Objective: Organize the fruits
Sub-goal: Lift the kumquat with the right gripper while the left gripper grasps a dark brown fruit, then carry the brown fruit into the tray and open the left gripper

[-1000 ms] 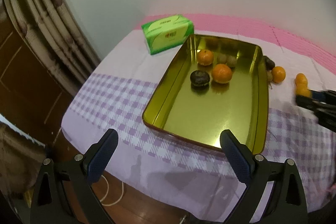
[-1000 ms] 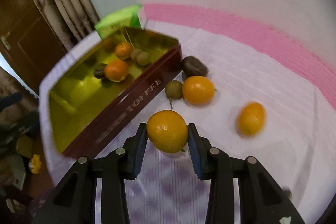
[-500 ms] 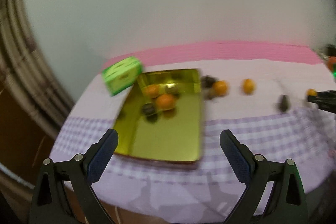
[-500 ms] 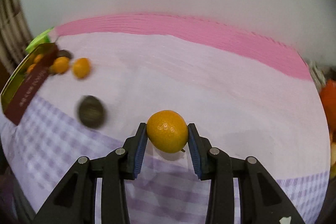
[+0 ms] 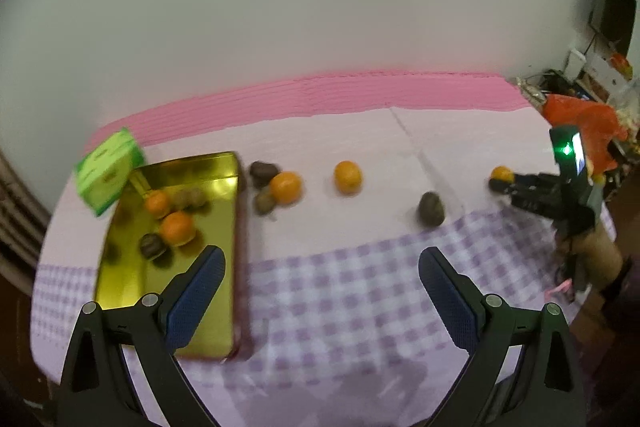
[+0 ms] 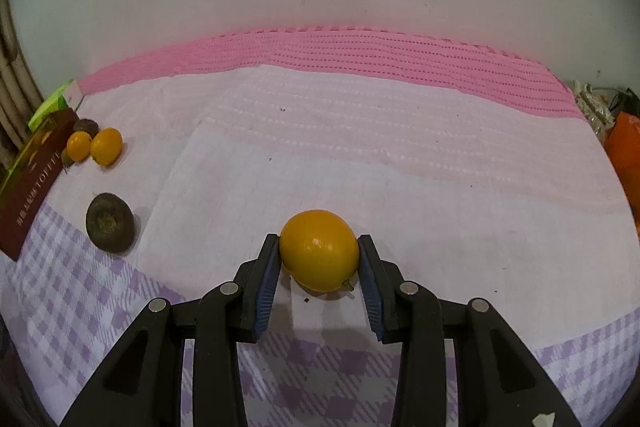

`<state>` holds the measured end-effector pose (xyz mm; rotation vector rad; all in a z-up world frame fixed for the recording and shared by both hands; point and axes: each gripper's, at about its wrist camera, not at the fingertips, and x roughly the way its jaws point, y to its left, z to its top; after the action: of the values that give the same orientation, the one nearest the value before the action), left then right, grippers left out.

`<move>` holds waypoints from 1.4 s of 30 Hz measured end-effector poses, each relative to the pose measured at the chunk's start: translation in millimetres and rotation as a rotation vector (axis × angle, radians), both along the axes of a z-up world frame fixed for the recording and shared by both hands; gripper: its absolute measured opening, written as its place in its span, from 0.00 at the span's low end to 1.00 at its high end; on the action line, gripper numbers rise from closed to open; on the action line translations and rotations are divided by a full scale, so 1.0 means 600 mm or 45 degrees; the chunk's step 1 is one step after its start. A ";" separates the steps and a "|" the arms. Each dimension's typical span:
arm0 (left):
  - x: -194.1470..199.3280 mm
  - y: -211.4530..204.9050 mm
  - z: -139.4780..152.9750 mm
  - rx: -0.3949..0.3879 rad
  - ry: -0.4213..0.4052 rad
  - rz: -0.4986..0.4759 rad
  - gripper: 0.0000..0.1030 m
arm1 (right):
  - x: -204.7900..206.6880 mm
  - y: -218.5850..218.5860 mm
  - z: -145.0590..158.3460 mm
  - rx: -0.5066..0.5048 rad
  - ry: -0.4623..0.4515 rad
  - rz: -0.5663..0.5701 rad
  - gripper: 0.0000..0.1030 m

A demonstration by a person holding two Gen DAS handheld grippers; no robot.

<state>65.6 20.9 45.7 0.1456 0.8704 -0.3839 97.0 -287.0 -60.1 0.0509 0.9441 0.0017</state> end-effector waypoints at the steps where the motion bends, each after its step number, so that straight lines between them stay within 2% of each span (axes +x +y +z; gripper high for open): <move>1: 0.013 -0.005 -0.003 -0.020 0.026 -0.018 0.94 | 0.001 0.002 -0.003 0.006 -0.002 -0.003 0.34; 4: 0.042 -0.021 -0.008 -0.061 0.062 -0.050 0.94 | -0.003 -0.001 -0.005 0.022 -0.030 -0.014 0.34; 10: 0.101 -0.062 -0.025 -0.037 0.071 -0.101 0.94 | -0.001 -0.009 -0.004 0.074 -0.040 -0.029 0.34; 15: 0.142 -0.090 -0.049 -0.020 0.117 -0.121 0.94 | -0.002 -0.016 -0.004 0.116 -0.046 -0.032 0.34; 20: 0.142 -0.116 -0.067 -0.100 0.212 -0.210 0.94 | -0.002 -0.020 -0.004 0.137 -0.048 -0.033 0.34; 23: 0.131 -0.145 -0.085 -0.066 0.232 -0.257 0.94 | -0.003 -0.022 -0.004 0.150 -0.050 -0.033 0.34; 25: 0.128 -0.163 -0.098 -0.043 0.232 -0.263 0.93 | -0.003 -0.023 -0.005 0.159 -0.051 -0.033 0.34; 32: 0.141 -0.196 -0.139 -0.096 0.315 -0.218 0.91 | -0.003 -0.028 -0.006 0.180 -0.053 -0.033 0.34; 35: 0.141 -0.213 -0.158 -0.049 0.306 -0.219 0.88 | -0.003 -0.028 -0.006 0.186 -0.054 -0.033 0.34; 36: 0.141 -0.218 -0.166 -0.026 0.312 -0.217 0.81 | -0.003 -0.028 -0.006 0.186 -0.053 -0.033 0.34; 37: 0.140 -0.223 -0.174 -0.006 0.320 -0.217 0.60 | -0.003 -0.028 -0.006 0.185 -0.053 -0.033 0.34; 38: 0.139 -0.228 -0.186 0.020 0.331 -0.211 0.45 | -0.003 -0.028 -0.006 0.184 -0.053 -0.033 0.35; 39: 0.133 -0.232 -0.191 0.040 0.308 -0.195 0.36 | -0.003 -0.028 -0.006 0.183 -0.053 -0.033 0.35; 41: 0.118 -0.237 -0.187 0.084 0.277 -0.172 0.35 | -0.003 -0.028 -0.006 0.180 -0.052 -0.032 0.35; 42: 0.112 -0.234 -0.184 0.059 0.293 -0.168 0.34 | -0.003 -0.028 -0.005 0.178 -0.052 -0.032 0.35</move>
<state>132.9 -119.7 -64.4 0.2048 1.1005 -0.5109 95.2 -303.8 -63.3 0.1914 0.9016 0.0450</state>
